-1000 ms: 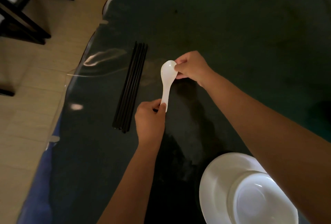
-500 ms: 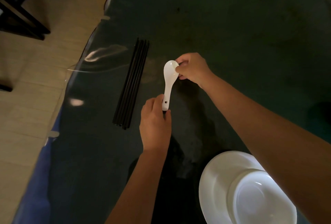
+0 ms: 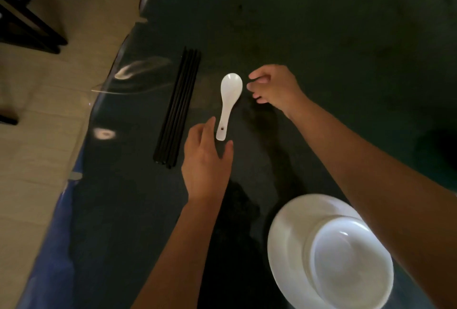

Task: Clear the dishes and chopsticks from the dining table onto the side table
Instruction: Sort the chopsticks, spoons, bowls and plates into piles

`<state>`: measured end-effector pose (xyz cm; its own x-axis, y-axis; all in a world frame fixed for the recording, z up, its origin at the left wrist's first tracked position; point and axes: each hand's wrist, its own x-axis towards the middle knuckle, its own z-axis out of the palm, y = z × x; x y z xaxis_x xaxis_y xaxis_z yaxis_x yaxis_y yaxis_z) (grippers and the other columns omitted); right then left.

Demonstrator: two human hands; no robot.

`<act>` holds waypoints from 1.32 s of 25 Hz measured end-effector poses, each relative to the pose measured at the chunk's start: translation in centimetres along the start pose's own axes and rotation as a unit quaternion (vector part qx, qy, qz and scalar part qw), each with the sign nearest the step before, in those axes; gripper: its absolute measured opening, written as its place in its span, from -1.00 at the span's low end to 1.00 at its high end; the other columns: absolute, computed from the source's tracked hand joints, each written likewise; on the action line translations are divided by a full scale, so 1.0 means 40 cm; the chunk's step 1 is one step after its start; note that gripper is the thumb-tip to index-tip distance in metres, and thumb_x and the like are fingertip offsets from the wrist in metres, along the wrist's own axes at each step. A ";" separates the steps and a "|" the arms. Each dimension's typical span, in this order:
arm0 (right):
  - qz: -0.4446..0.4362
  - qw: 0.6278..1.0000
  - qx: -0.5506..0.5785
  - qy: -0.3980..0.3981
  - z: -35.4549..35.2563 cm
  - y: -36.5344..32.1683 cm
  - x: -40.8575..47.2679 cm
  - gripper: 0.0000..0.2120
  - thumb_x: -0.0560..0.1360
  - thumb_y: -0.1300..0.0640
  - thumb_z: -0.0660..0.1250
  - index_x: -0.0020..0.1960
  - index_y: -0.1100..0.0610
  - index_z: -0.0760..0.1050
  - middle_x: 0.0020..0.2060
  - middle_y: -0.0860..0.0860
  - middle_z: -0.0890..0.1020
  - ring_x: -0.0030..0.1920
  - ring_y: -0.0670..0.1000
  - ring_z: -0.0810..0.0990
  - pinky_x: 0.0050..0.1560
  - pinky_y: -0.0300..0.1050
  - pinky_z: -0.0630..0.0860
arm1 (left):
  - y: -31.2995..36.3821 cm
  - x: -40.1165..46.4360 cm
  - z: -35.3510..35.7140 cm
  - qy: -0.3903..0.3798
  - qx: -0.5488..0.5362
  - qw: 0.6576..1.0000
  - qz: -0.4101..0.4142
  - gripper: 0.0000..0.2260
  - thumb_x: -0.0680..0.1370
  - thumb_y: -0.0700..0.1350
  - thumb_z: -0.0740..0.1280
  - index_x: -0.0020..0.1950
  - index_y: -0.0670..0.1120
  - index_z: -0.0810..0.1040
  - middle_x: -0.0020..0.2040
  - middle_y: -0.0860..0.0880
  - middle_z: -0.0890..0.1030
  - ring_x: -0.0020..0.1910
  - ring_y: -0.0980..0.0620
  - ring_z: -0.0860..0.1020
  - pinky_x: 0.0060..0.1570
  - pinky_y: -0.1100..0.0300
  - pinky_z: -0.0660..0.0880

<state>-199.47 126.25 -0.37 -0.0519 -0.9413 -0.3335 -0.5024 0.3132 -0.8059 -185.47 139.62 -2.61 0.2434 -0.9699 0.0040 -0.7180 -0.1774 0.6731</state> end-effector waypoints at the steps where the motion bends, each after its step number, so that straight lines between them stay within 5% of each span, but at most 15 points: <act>1: -0.012 1.000 -0.001 0.003 -0.034 0.007 -0.042 -0.79 0.45 0.19 0.35 0.09 0.14 0.53 -0.08 0.07 0.64 -0.17 -0.01 0.64 -0.13 -0.17 0.61 | 0.012 -0.023 -0.015 0.014 -0.011 1.000 0.001 -0.59 0.48 -0.03 0.35 0.31 -0.01 0.42 0.14 0.03 0.48 -0.02 0.08 0.51 -0.13 0.06 0.54; 5: -0.077 0.990 -0.116 0.010 -0.169 0.082 -0.262 -0.84 0.43 0.12 0.36 0.00 -0.02 0.57 -0.18 -0.12 0.62 -0.22 -0.17 0.58 -0.17 -0.44 0.46 | 0.066 -0.160 -0.053 -0.060 -0.107 0.992 -0.023 -0.68 0.44 0.11 0.28 0.16 0.07 0.50 -0.07 0.13 0.58 -0.19 0.20 0.55 -0.14 0.04 0.57; 8: -0.125 0.967 -0.217 0.053 -0.228 0.164 -0.447 -0.74 0.41 0.15 0.40 0.09 0.01 0.57 -0.03 -0.05 0.61 -0.04 -0.07 0.58 0.05 -0.25 0.48 | 0.102 -0.270 -0.066 -0.164 -0.068 0.981 0.081 -0.53 0.43 0.17 0.24 0.33 0.12 0.38 0.14 0.13 0.51 0.05 0.19 0.52 0.03 0.11 0.54; 12: -0.174 0.936 -0.301 0.060 -0.247 0.261 -0.642 -0.61 0.43 0.04 0.35 0.25 0.00 0.49 0.27 0.00 0.49 0.29 0.03 0.40 0.24 -0.22 0.30 | 0.104 -0.353 -0.081 -0.287 0.020 0.922 0.258 -0.34 0.39 0.31 0.20 0.45 0.28 0.04 0.45 0.17 0.17 0.34 0.28 0.18 0.19 0.37 0.21; 18: -0.100 0.970 -0.219 0.046 -0.212 0.372 -0.770 -0.66 0.43 0.18 0.40 0.20 0.05 0.54 0.28 0.08 0.49 0.13 0.11 0.58 0.14 0.02 0.54 | 0.067 -0.400 -0.049 -0.327 0.080 0.890 0.308 -0.31 0.41 0.14 0.38 0.43 0.26 0.07 0.47 0.34 -0.23 0.28 0.27 0.17 0.09 0.41 0.25; 20: -0.051 0.991 -0.108 0.061 -0.201 0.383 -0.775 -0.69 0.43 0.22 0.40 0.15 0.00 0.57 0.19 -0.04 0.53 -0.06 -0.01 0.63 0.05 -0.08 0.60 | 0.064 -0.411 -0.031 -0.309 0.055 0.901 0.300 -0.40 0.43 0.01 0.42 0.40 0.16 0.25 0.46 0.33 -0.22 0.31 0.25 0.19 0.11 0.38 0.31; 24: -0.020 0.994 -0.034 0.105 -0.190 0.372 -0.766 -0.66 0.38 0.27 0.42 0.09 -0.02 0.60 -0.01 -0.29 0.51 -0.20 -0.31 0.55 -0.15 -0.59 0.44 | 0.064 -0.419 -0.014 -0.236 0.035 0.923 0.302 -0.43 0.35 -0.15 0.51 0.31 0.00 0.40 0.46 0.04 0.15 0.31 0.08 0.29 0.12 0.20 0.37; 29: -0.022 0.993 -0.024 0.110 -0.212 0.342 -0.743 -0.66 0.38 0.27 0.42 0.11 0.02 0.60 -0.13 -0.28 0.55 -0.19 -0.28 0.55 -0.18 -0.62 0.41 | 0.074 -0.402 -0.013 -0.194 0.044 0.930 0.309 -0.38 0.32 -0.13 0.52 0.32 0.01 0.37 0.47 -0.02 0.22 0.37 0.21 0.15 0.22 0.12 0.28; 33: -0.045 0.991 -0.035 0.124 -0.238 0.286 -0.670 -0.66 0.37 0.24 0.42 0.11 -0.02 0.60 -0.19 -0.39 0.51 -0.23 -0.23 0.59 -0.15 -0.62 0.41 | 0.089 -0.320 -0.007 -0.166 0.021 0.933 0.317 -0.43 0.36 -0.12 0.50 0.33 -0.02 0.40 0.49 -0.01 0.21 0.40 0.25 0.08 0.29 0.39 0.10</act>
<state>-212.05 153.88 4.00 -0.2103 -0.9698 -0.1234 -0.5727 0.2245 -0.7884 -190.93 151.44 -0.05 -0.4504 -0.8788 0.1579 -0.6749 0.4508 0.5842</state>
